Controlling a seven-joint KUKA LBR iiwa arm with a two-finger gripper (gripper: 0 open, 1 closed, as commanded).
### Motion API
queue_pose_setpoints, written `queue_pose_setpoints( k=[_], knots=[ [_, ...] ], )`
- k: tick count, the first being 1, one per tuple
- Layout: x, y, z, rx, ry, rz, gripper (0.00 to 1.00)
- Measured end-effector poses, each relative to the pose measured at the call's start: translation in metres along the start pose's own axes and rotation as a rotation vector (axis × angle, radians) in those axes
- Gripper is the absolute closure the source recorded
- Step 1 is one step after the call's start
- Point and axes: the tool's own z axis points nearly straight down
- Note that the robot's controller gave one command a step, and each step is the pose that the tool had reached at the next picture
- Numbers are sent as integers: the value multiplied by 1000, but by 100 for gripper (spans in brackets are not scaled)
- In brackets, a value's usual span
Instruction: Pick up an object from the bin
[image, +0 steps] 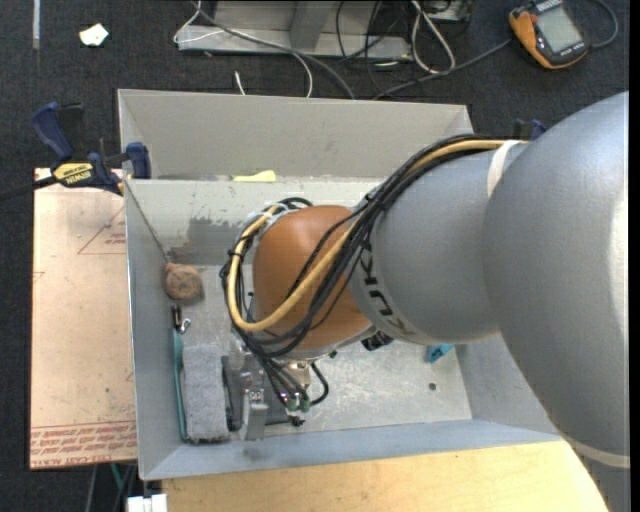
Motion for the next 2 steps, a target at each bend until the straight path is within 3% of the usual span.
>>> queue_pose_setpoints(
  k=[1,2],
  knots=[
    [-2,-1,-4,-2,-7,4,0],
    [-8,-44,68,-5,-21,-39,0]
  ],
)
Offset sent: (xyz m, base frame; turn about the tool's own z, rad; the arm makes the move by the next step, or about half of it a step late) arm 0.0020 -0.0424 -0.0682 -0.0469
